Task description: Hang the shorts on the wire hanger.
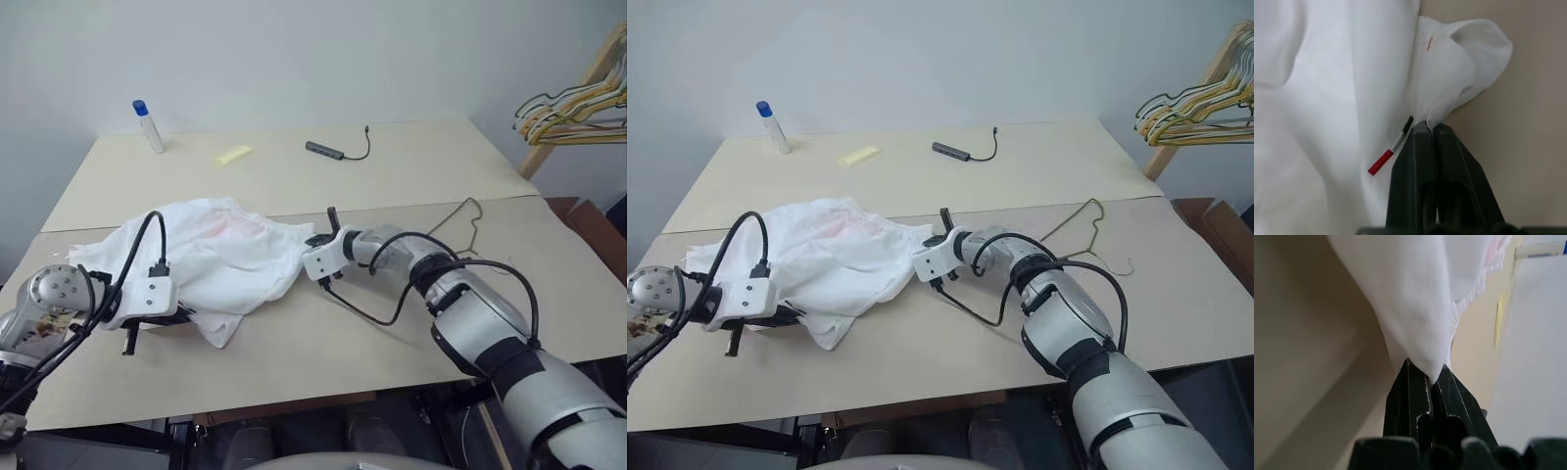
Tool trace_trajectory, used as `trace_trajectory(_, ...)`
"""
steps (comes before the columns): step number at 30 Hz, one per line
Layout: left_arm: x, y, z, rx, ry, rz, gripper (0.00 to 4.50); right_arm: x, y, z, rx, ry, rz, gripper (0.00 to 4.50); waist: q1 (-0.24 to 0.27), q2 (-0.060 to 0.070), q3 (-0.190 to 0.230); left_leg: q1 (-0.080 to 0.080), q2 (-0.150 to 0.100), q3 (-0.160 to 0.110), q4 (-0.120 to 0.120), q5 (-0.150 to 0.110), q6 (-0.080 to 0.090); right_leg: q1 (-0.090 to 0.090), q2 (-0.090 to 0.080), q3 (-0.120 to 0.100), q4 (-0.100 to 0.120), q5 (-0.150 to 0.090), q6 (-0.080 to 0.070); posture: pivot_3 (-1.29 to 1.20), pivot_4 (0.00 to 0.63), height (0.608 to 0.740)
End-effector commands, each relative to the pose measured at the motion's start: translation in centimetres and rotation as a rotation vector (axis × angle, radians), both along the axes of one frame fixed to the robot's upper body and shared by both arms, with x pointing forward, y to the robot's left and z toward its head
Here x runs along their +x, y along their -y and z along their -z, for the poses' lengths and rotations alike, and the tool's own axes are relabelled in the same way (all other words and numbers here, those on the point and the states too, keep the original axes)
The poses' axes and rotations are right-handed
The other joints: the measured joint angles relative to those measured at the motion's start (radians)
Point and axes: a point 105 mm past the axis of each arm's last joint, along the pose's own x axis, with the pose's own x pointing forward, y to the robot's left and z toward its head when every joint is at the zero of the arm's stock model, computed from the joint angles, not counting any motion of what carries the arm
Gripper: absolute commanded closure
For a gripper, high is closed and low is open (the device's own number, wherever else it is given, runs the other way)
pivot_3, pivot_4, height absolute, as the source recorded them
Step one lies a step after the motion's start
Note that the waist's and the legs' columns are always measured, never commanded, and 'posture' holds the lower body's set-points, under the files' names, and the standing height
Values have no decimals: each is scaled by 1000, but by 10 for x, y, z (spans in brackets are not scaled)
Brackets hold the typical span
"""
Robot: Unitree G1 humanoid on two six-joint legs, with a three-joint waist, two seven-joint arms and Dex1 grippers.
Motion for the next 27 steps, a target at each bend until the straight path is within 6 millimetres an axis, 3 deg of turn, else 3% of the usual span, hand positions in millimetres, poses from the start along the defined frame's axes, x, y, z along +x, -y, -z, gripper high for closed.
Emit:
trace_trajectory(1, 30, -8, 5, 115, 141, -16, 4500, 23, 14, -23, -16, 137, 110, 4477, 5, 0, 0, 0, 0, -1, 0, 0, -1, 0, 0, -1, 0, 0, 0, 61, 0, 740)
trace_trajectory(7, 92, 12, 3, 173, 311, -11, 4500, 44, 65, -37, -17, 216, 314, 4477, 7, -1, -1, -2, -1, -2, 0, 2, -3, 0, -2, -3, -1, 0, 0, 28, 0, 740)
trace_trajectory(11, 134, 37, -13, 251, 476, 2, 4500, 49, 104, -41, -20, 212, 437, 4477, -1, -1, -1, -4, -2, -4, 0, 2, -3, 0, -3, -4, -2, 0, 0, -4, 0, 740)
trace_trajectory(15, 153, 62, -35, 196, 573, 6, 4500, 44, 134, -36, -3, 145, 499, 4477, -22, -1, -1, -4, -3, -4, 0, 2, -3, 0, -3, -4, -3, 0, 1, -45, 0, 740)
trace_trajectory(17, 150, 71, -41, 117, 559, 41, 4500, 37, 133, -32, 42, 78, 474, 4477, -37, -1, -1, -4, -3, -4, 0, 1, -2, 0, -3, -3, -2, 0, 1, -56, 0, 740)
trace_trajectory(20, 130, 75, -43, 6, 420, 144, 4500, 16, 122, -24, 99, -25, 413, 4477, -66, -1, -1, -5, -3, -4, 0, 1, -2, 0, -3, -3, -3, -1, 1, -66, 0, 740)
trace_trajectory(24, 90, 52, -43, -21, 157, 285, 4500, -25, 110, -10, 49, -146, 370, 4477, -112, -1, -1, -7, -3, -7, 0, 1, -2, 0, -2, -3, -2, -1, 2, -59, 0, 740)
trace_trajectory(27, 67, 27, -50, -16, 72, 309, 4500, -69, 97, -6, -34, -271, 274, 4477, -113, -1, 0, -6, -3, -11, 1, 1, -2, 1, -2, -5, -1, -1, 2, -42, 0, 740)
